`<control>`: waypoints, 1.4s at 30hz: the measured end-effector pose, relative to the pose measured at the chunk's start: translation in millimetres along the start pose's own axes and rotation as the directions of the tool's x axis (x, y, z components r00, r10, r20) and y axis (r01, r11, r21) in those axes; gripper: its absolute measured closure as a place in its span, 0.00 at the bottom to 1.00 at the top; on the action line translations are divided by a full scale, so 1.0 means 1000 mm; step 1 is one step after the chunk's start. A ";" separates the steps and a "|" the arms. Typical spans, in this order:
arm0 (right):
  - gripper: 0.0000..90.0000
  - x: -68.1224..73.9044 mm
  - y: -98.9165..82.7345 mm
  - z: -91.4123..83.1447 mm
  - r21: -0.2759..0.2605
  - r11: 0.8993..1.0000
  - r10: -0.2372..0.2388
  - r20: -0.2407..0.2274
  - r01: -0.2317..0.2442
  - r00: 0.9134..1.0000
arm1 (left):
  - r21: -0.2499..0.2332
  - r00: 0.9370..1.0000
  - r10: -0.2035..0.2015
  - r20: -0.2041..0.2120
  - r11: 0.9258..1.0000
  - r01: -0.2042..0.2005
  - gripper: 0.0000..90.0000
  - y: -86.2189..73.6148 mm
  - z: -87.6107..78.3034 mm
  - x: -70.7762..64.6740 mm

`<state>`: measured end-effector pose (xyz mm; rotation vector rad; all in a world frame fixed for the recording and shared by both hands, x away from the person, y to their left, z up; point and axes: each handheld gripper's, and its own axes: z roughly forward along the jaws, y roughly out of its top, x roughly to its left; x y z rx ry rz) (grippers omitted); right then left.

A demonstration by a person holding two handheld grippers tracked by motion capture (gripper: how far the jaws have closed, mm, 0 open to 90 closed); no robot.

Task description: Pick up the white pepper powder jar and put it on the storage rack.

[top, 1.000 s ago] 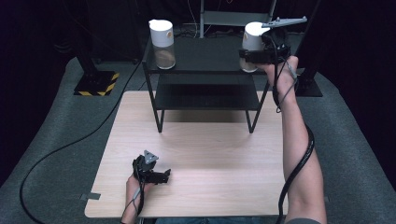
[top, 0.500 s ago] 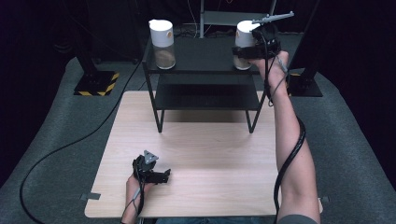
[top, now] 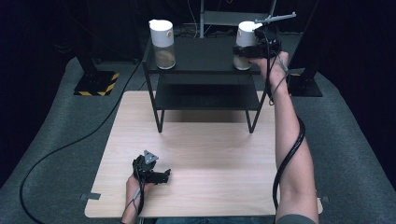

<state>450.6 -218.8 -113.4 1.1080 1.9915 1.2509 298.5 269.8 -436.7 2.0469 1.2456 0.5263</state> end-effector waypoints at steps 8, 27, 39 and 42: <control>0.34 0.001 -0.004 0.000 -0.016 1.000 -0.007 0.002 0.007 1.000 | -0.001 1.000 -0.001 -0.002 1.000 0.001 0.02 0.000 0.000 0.000; 0.19 0.005 0.008 -0.001 0.050 0.998 -0.034 0.008 0.034 0.999 | 0.000 1.000 0.001 -0.003 1.000 -0.001 0.02 0.000 0.000 0.000; 0.03 0.011 -0.001 -0.041 0.116 0.987 -0.107 -0.010 0.108 0.994 | -0.002 1.000 0.001 -0.003 1.000 -0.001 0.02 0.000 0.000 -0.001; 0.03 0.013 -0.008 -0.048 0.118 0.986 -0.122 -0.008 0.122 0.993 | -0.002 1.000 -0.001 -0.003 1.000 0.001 0.02 0.000 0.000 -0.001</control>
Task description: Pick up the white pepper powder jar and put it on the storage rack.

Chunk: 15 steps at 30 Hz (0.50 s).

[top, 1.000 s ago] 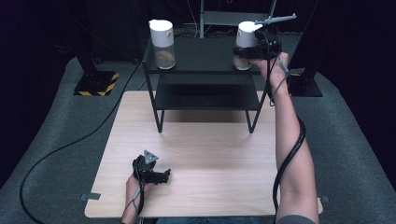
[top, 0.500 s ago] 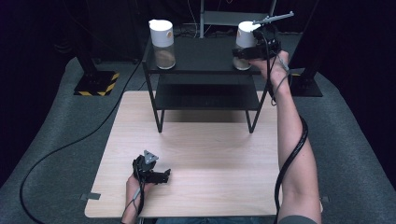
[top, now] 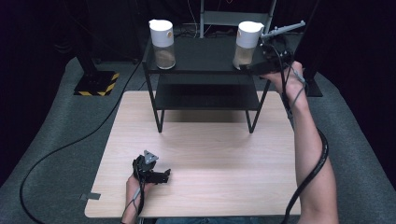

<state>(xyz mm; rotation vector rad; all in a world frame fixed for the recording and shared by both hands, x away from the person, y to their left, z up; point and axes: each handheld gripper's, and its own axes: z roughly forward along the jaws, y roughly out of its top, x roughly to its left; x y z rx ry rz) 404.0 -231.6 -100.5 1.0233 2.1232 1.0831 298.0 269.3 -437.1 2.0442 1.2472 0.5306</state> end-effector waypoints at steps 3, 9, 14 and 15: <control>0.02 0.006 -0.014 -0.009 0.015 1.000 -0.027 0.009 0.027 1.000 | 0.000 1.000 0.001 0.000 1.000 -0.001 0.02 0.000 0.000 0.000; 0.02 0.014 -0.051 -0.021 0.032 0.997 -0.066 0.011 0.066 0.998 | 0.000 1.000 0.001 0.000 1.000 -0.001 0.02 0.000 0.000 0.000; 0.02 0.018 -0.076 -0.024 0.050 0.996 -0.075 0.015 0.075 0.997 | 0.000 1.000 0.002 0.000 1.000 -0.002 0.02 0.000 0.000 0.000; 0.02 0.019 -0.089 -0.025 0.061 0.995 -0.076 0.018 0.075 0.997 | -0.001 1.000 0.000 0.000 1.000 0.000 0.02 0.000 0.000 0.000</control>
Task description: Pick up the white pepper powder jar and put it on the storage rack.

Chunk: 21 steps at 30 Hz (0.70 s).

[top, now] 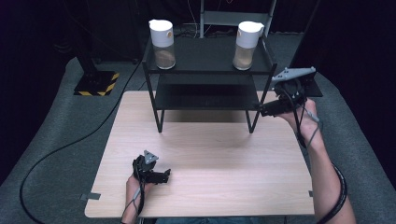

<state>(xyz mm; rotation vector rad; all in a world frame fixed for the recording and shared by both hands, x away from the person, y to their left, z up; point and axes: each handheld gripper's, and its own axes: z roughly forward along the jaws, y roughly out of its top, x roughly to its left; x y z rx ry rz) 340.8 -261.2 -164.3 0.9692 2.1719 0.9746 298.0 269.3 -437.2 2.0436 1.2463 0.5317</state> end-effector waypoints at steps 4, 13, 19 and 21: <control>0.02 0.002 -0.020 0.000 0.016 1.000 0.012 0.002 -0.012 1.000 | 0.002 1.000 0.002 0.000 1.000 -0.002 0.02 0.000 0.000 0.000; 0.01 0.006 -0.089 0.014 0.054 0.995 0.088 -0.011 -0.088 0.996 | 0.002 1.000 0.001 -0.002 1.000 -0.001 0.02 0.000 0.000 -0.001; 0.01 0.013 -0.127 0.032 0.084 0.987 0.142 -0.012 -0.140 0.990 | 0.002 1.000 0.001 -0.002 1.000 -0.001 0.02 0.001 0.000 -0.001; 0.01 0.015 -0.150 0.044 0.091 0.981 0.172 -0.024 -0.169 0.985 | 0.001 1.000 0.000 -0.003 1.000 0.000 0.02 0.001 0.000 -0.001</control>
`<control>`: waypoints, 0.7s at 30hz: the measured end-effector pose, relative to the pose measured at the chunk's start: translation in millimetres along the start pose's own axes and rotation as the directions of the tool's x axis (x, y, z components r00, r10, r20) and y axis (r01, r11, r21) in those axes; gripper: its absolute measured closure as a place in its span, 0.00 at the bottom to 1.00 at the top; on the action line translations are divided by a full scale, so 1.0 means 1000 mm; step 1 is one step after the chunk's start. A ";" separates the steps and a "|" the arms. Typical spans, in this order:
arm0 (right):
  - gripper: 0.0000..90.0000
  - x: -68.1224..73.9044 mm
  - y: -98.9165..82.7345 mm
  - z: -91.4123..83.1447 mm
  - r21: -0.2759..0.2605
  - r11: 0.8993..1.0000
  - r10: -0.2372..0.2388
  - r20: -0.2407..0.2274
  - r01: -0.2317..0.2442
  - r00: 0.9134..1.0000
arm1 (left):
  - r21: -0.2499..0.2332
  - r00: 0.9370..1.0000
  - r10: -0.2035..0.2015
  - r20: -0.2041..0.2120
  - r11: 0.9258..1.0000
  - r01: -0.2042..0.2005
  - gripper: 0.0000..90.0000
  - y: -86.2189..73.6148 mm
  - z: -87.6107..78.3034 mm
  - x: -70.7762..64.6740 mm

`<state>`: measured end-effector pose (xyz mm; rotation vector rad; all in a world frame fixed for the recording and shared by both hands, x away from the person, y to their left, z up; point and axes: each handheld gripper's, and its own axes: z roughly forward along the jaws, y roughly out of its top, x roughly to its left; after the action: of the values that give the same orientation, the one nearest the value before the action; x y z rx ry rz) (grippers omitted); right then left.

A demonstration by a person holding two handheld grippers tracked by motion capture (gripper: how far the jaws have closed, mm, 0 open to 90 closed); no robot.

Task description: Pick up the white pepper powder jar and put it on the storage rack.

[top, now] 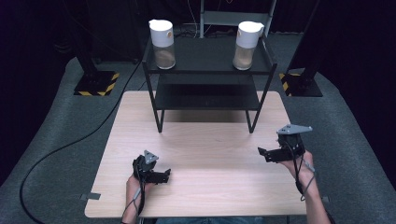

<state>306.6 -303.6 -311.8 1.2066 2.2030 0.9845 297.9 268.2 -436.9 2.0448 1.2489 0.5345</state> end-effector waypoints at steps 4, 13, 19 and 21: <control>0.01 0.001 -0.023 0.013 0.004 1.000 0.028 -0.005 -0.028 1.000 | 0.000 1.000 -0.001 0.000 1.000 0.001 0.02 0.000 0.000 0.000; 0.00 0.021 -0.075 0.044 0.002 0.996 0.085 0.052 -0.086 0.995 | -0.001 1.000 0.000 -0.002 1.000 0.000 0.02 0.000 0.000 -0.001; 0.00 0.024 -0.100 0.049 -0.051 0.993 0.113 0.057 -0.110 0.992 | 0.000 1.000 -0.001 0.000 1.000 0.001 0.02 0.000 0.000 0.000; 0.00 0.024 -0.103 0.050 -0.053 0.992 0.120 0.058 -0.117 0.991 | 0.000 1.000 -0.002 0.000 1.000 0.002 0.02 0.000 0.000 0.000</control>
<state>271.5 -302.1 -423.7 1.3392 2.0680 1.0289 298.0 268.1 -436.9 2.0439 1.2508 0.5339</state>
